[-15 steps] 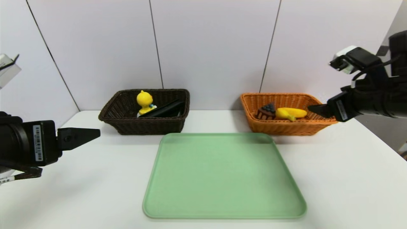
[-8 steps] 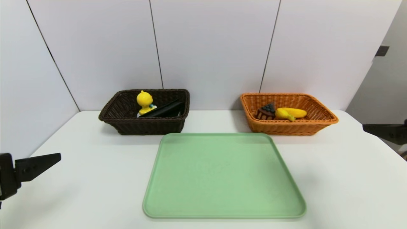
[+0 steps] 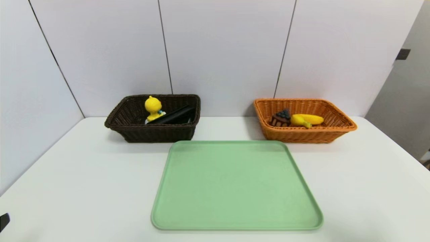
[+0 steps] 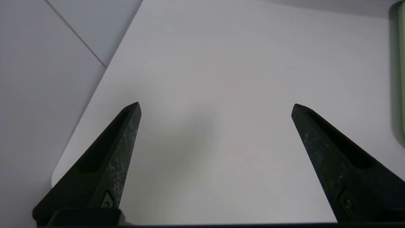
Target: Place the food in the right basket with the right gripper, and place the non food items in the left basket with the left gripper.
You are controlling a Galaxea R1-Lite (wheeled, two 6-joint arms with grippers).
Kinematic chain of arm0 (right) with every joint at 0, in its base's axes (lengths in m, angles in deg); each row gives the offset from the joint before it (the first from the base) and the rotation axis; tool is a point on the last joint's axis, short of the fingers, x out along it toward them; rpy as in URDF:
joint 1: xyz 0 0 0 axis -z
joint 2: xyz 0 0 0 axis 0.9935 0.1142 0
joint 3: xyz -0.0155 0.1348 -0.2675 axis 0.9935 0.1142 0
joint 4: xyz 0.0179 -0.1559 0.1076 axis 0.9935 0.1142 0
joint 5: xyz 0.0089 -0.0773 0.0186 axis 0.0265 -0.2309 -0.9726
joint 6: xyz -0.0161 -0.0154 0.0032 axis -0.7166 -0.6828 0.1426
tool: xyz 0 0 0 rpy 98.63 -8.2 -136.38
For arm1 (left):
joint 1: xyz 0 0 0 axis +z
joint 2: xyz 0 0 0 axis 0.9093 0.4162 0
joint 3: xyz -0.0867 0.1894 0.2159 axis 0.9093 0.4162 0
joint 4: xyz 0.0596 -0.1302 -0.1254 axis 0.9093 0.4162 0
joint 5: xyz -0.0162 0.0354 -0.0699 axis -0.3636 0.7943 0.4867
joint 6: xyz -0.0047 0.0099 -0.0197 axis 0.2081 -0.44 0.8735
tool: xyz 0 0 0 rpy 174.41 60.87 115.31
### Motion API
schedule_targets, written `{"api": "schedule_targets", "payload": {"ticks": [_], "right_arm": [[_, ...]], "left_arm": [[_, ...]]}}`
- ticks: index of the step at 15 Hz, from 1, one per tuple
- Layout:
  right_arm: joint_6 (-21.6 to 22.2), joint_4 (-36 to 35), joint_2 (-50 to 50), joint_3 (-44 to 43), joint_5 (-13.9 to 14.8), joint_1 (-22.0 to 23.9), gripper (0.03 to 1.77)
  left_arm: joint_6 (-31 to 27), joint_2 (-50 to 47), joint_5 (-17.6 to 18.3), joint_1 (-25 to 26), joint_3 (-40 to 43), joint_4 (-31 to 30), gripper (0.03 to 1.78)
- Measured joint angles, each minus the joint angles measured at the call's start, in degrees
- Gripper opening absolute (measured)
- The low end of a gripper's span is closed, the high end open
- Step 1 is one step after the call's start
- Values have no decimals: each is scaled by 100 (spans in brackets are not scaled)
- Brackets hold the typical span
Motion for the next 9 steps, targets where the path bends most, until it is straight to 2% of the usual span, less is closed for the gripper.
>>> {"api": "schedule_targets", "payload": {"ticks": [5,7,9], "right_arm": [[-4,496,-880,293,-61,357,169],[-15,518,-1152,471,-66,399,169],[-28,846,-1420,564,-78,434,169]], "left_arm": [[-948,-1335,-11,929,325,324,169],[-1139,-1659,-35,1086,315,507,169],[-1202,-1814,-33,1128,232,527,169]]}}
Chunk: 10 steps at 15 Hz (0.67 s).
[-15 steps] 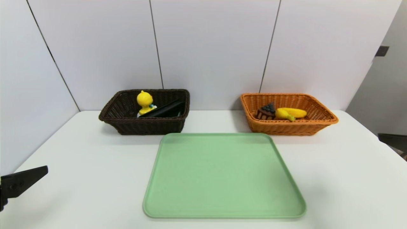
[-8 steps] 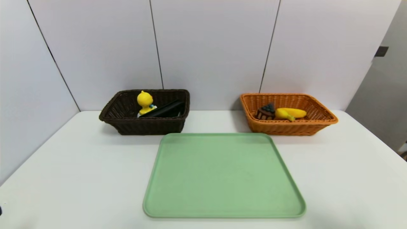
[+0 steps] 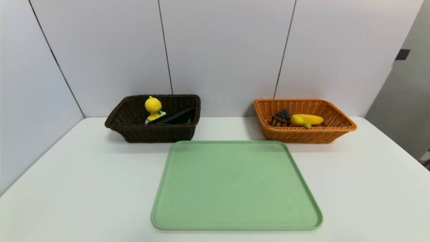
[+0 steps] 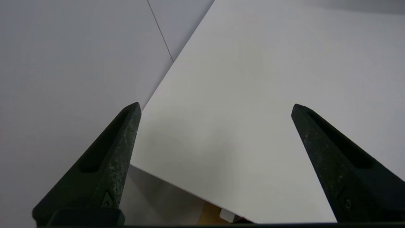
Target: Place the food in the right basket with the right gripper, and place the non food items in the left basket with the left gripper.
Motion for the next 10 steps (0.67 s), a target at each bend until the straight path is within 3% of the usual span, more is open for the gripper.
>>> {"api": "schedule_targets", "payload": {"ticks": [4,8,10], "right_arm": [[-9,369,-433,91,-2,-6,170],[-22,380,-796,315,-38,-13,170],[-30,441,-1078,447,-52,-5,170]], "left_arm": [[-484,-174,110,284,-30,-41,169],[-674,-563,788,532,336,-6,169],[-674,-817,962,542,747,-116,169]]}}
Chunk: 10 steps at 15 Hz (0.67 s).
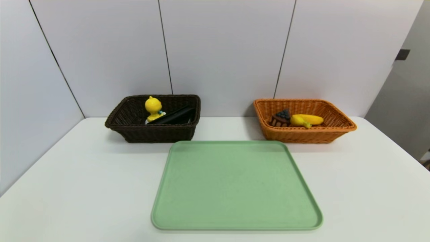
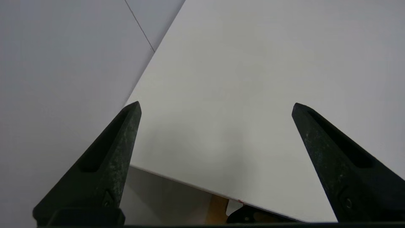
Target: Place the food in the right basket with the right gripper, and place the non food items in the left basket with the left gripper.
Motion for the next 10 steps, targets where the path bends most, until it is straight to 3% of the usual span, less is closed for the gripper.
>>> {"api": "schedule_targets", "payload": {"ticks": [3,5,7,10], "right_arm": [[-110,430,-590,149,-2,-33,170],[-210,245,-1075,413,-11,-51,170],[-345,-422,-1508,981,17,-57,170],[-416,-2142,-1780,1987,-11,-55,170]], "left_arm": [[-113,-545,422,-26,580,-266,169],[-146,-744,505,-39,903,-667,169],[-194,-831,553,-50,1301,-1280,169],[-315,-877,862,-48,1852,-2489,169]]}}
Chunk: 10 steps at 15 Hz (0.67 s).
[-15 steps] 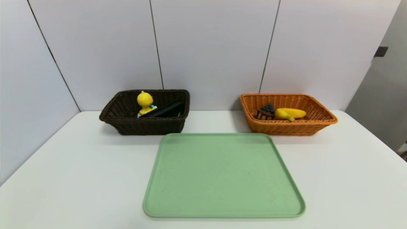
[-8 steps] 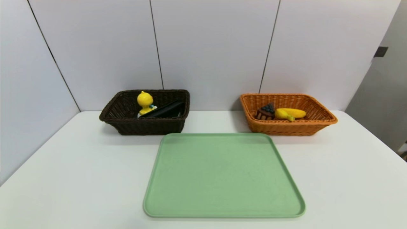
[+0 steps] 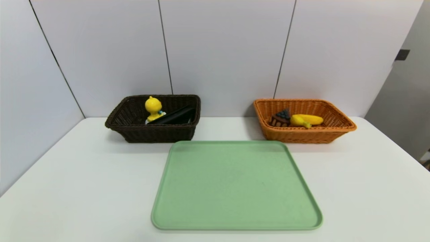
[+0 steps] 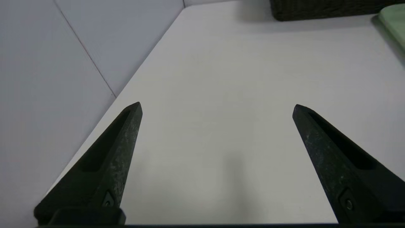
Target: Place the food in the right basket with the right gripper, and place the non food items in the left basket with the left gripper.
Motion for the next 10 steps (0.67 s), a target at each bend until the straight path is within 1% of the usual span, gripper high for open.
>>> {"api": "schedule_targets", "payload": {"ticks": [2,4,5,6,7,8,10], "right_arm": [[-15,-1145,-67,846,-96,0,170],[-13,-2264,-96,1654,-234,0,170],[16,-2698,-101,1899,-390,0,170],[41,-2895,-101,2021,-619,0,170],[55,-2786,-104,2092,-761,2,170],[79,-2654,-104,2118,-798,0,170],[105,-2639,-104,2131,-823,0,170]], "left_arm": [[-118,-5,382,0,279,-511,169],[-102,-7,664,0,427,-634,169],[-61,-7,817,0,463,-647,169],[-24,-7,935,0,483,-647,169],[5,-7,1068,0,496,-646,169],[74,-7,1258,0,538,-650,169],[234,-7,1410,0,640,-705,169]]}}
